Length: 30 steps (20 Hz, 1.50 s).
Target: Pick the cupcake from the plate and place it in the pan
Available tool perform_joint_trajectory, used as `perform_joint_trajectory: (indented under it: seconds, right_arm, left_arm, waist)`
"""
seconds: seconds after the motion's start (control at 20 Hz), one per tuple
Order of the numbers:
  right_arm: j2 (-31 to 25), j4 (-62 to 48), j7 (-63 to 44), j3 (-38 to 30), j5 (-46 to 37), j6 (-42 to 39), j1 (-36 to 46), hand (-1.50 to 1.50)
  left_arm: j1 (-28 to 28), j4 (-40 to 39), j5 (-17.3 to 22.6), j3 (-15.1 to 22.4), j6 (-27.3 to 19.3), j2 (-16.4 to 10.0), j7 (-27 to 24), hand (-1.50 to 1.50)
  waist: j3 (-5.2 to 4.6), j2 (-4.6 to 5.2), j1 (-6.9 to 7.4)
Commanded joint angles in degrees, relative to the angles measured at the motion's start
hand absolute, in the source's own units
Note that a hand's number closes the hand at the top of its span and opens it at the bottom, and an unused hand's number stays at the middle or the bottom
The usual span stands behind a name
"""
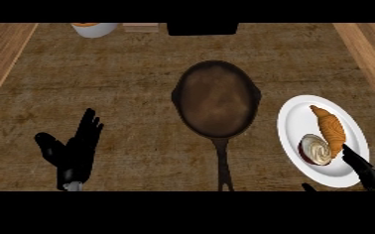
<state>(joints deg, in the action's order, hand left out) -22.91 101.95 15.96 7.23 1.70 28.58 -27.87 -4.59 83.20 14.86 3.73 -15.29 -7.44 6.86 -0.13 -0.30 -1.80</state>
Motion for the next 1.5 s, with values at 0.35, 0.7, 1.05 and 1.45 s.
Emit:
perform_joint_trajectory:
  seconds: [0.35, 0.7, 1.05, 1.45]
  right_arm:
    - [-12.2, 10.61, -37.6, -5.6, -14.26, 1.26, 7.57, -1.5]
    - [-24.18, 2.09, -52.9, -1.61, -12.8, -17.42, 15.26, -1.5]
    - [-25.58, -5.86, -60.1, 3.71, -11.63, -32.31, 29.38, -1.5]
    - [-20.42, -17.26, -59.65, 6.72, -10.56, -44.12, 36.16, -1.5]
  left_arm:
    - [1.87, -0.78, -1.13, 1.87, 0.35, 2.02, 0.79, 0.0]
    - [2.76, -2.36, -1.75, 2.04, 1.11, 1.93, -0.56, 0.0]
    - [1.84, -0.21, -1.32, 1.23, 1.15, 1.51, 0.79, 0.0]
    - [0.85, -0.33, -1.14, 0.42, 1.65, 1.87, 0.52, 0.0]
  waist:
    - [0.01, 0.52, 2.51]
    - [0.0, 1.1, 4.83]
    - [0.12, 0.47, 3.11]
    - [0.11, 0.42, 2.54]
